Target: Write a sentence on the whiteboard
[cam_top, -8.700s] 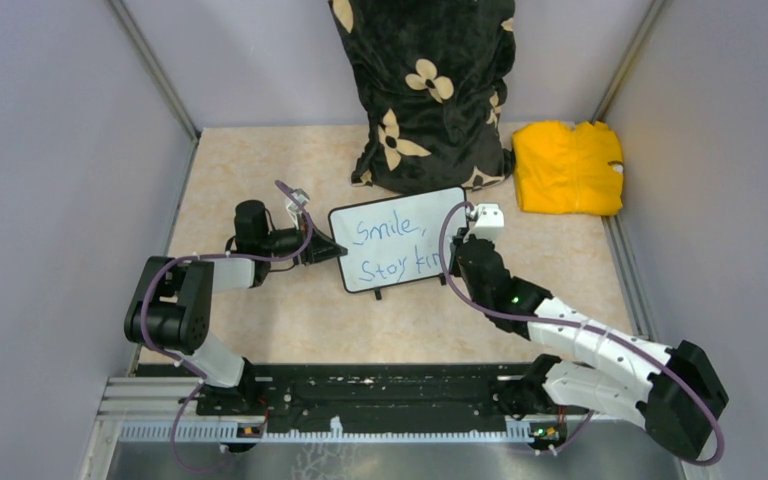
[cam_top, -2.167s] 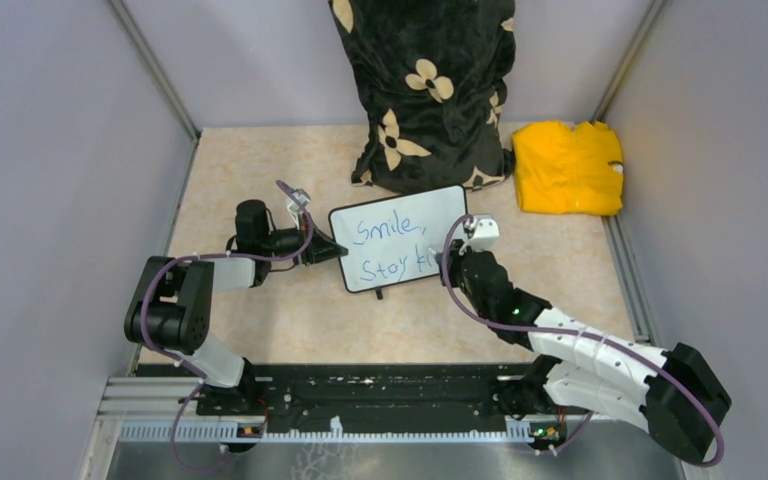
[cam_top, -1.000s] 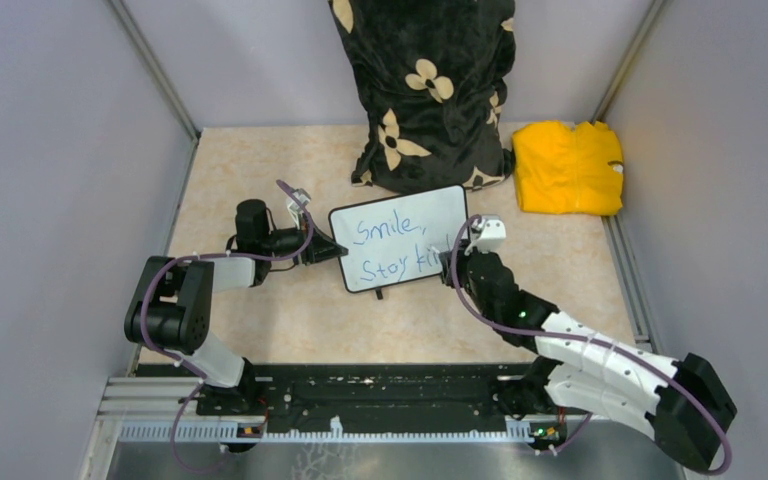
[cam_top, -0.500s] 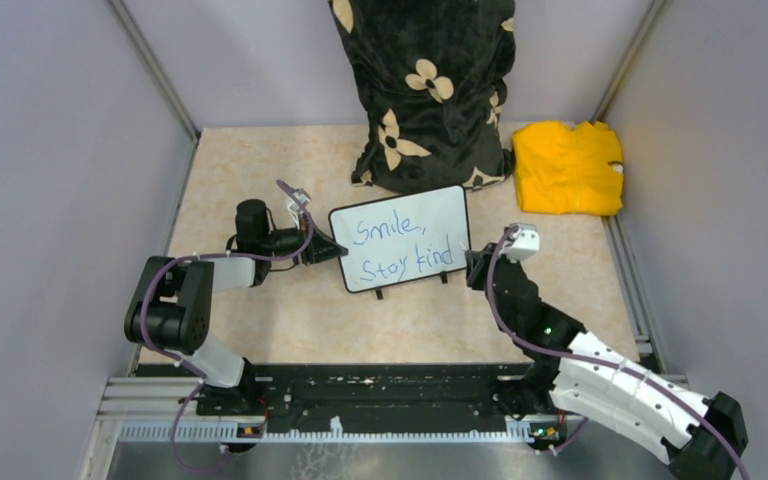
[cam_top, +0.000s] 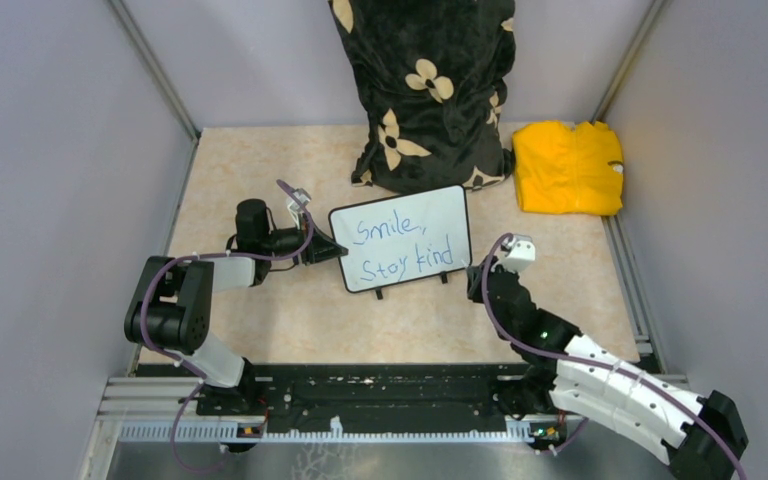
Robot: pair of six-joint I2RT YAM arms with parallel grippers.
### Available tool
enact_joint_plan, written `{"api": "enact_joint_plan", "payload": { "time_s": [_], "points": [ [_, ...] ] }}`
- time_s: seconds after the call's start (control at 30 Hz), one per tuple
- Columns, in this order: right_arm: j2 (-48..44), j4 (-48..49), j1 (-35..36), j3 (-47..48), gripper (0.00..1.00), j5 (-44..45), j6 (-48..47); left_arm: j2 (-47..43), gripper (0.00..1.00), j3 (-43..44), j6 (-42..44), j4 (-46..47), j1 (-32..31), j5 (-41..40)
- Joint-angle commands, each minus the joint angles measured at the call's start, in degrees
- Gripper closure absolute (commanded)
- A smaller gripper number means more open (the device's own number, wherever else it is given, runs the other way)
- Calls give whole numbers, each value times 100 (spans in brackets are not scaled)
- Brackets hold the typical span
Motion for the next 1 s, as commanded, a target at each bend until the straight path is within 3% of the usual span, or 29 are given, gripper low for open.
{"api": "enact_joint_plan", "payload": {
  "time_s": [0.0, 0.97],
  "points": [
    [130, 443, 33, 3, 100, -103, 157, 47, 100, 8, 346, -328, -65, -408],
    [781, 948, -322, -15, 100, -312, 101, 61, 100, 11, 355, -337, -65, -417]
  ]
}}
